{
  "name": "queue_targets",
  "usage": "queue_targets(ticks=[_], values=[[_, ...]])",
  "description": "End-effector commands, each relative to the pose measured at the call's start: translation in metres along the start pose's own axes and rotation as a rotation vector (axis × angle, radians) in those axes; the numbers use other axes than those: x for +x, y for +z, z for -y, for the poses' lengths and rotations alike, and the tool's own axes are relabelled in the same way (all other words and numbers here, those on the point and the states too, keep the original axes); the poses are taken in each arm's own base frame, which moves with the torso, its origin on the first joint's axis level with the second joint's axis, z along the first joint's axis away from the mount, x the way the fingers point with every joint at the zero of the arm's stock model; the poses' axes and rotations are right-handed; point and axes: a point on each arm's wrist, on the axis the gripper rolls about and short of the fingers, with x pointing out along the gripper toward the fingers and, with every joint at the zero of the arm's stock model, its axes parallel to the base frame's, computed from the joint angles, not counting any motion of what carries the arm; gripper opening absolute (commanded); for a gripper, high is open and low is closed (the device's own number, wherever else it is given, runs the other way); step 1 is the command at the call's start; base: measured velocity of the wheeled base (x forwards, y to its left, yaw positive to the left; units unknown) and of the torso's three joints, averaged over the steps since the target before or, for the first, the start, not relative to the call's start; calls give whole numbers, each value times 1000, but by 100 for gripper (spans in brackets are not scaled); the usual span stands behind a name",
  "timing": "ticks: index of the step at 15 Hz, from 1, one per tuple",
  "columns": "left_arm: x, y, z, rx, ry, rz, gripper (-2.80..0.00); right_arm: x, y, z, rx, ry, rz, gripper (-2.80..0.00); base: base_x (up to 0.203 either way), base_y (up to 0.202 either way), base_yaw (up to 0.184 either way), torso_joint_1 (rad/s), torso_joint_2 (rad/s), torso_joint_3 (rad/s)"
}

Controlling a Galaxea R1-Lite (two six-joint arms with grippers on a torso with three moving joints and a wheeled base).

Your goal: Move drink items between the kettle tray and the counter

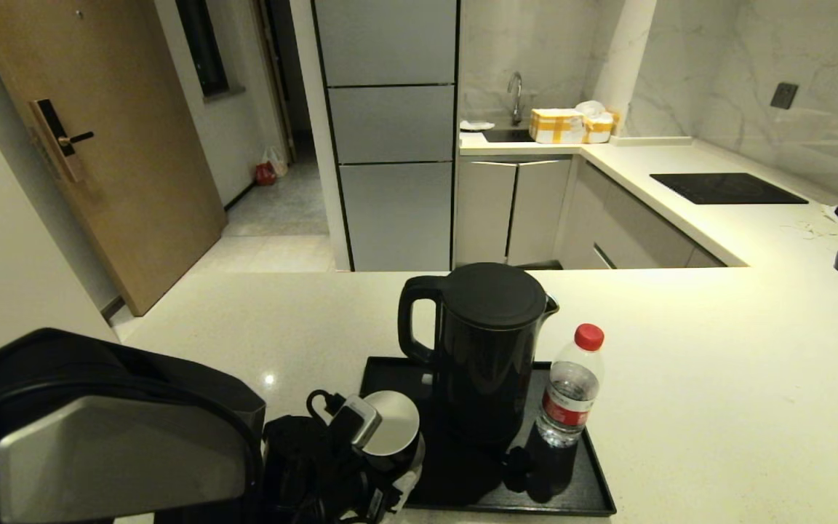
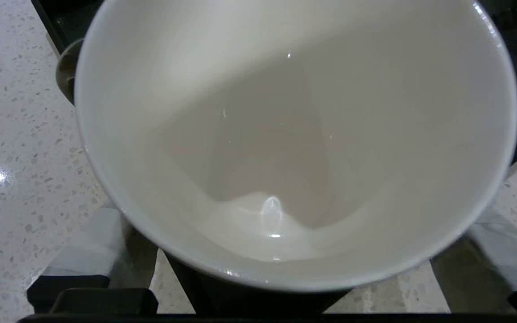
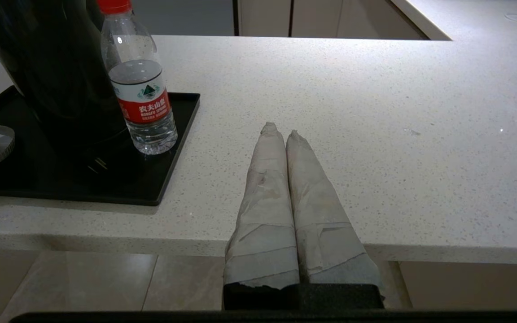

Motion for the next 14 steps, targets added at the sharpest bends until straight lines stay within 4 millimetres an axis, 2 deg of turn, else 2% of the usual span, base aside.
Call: queue_targets(ticks=[1,4,6,9,11,14], values=[[-4,0,1,1,-3,2,0,0,0,0,0,1,-1,-280,0,0,0,0,0,0],[-12,1,2,-13,-5,-2,0,0,0,0,0,1,-1,-280,0,0,0,0,0,0],[-25,2,1,-16,-3,-12,0,0,0,0,-1,1,-1,-280,0,0,0,0,0,0],[-25,2,1,-16,-3,-12,0,0,0,0,-1,1,-1,-280,0,0,0,0,0,0],[-37,0,2,-12,-6,-31,0,0,0,0,-1,0,-3,-280,0,0,0,0,0,0],[-43,0,4,-9,-11,-34,0,0,0,0,-1,1,-1,-280,0,0,0,0,0,0]])
